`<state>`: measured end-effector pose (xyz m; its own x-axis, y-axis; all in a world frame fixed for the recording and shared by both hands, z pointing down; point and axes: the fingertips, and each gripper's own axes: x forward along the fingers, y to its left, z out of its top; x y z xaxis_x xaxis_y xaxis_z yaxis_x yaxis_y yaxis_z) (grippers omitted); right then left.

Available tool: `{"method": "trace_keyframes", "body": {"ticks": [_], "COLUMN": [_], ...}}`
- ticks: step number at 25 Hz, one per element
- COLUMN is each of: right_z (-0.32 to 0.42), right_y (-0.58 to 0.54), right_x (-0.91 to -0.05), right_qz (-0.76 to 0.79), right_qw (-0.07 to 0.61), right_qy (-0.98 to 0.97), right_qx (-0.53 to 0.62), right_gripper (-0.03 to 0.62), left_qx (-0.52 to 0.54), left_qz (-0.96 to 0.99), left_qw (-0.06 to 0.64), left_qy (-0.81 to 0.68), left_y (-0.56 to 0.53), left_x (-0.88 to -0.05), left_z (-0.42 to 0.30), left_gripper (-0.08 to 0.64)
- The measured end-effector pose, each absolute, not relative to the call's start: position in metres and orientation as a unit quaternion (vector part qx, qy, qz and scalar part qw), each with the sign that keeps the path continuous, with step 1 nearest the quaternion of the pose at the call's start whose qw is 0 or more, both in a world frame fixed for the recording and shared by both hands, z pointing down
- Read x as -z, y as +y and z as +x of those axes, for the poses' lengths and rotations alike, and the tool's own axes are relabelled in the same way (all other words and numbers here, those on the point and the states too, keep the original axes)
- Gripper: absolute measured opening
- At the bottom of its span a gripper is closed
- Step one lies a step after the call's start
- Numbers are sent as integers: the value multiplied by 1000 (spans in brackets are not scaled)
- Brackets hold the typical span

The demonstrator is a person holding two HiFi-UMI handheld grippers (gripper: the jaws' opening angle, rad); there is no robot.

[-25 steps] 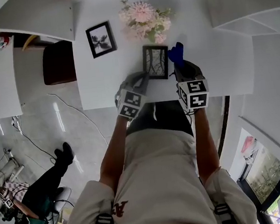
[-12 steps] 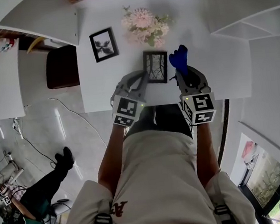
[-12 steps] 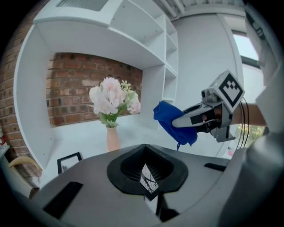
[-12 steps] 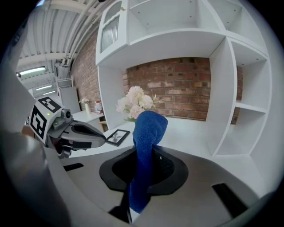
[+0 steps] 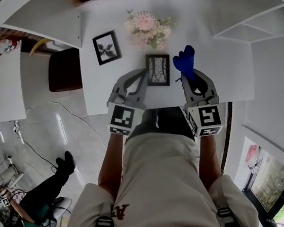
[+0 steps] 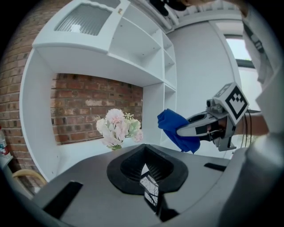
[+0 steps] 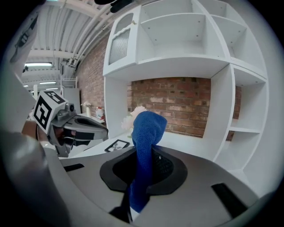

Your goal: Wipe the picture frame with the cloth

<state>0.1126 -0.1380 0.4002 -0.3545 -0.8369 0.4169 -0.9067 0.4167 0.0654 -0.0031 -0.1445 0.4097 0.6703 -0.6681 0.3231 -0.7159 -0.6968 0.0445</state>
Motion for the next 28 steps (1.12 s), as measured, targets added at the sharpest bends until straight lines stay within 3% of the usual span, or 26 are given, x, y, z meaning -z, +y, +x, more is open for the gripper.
{"method": "trace_keyframes", "body": {"ticks": [28], "right_z": [96], "right_y": [-127], "right_x": [-360], "right_qz": [531], "right_qw": [164], "right_qy": [-829], "right_qx": [-59], "right_gripper": [43], "left_qx": [-127], "left_qz": [912], "left_qw": [56], "left_qy": [-385], "left_y": [-134], "left_x": [-372], "left_z": [-17], "left_gripper": [-3]}}
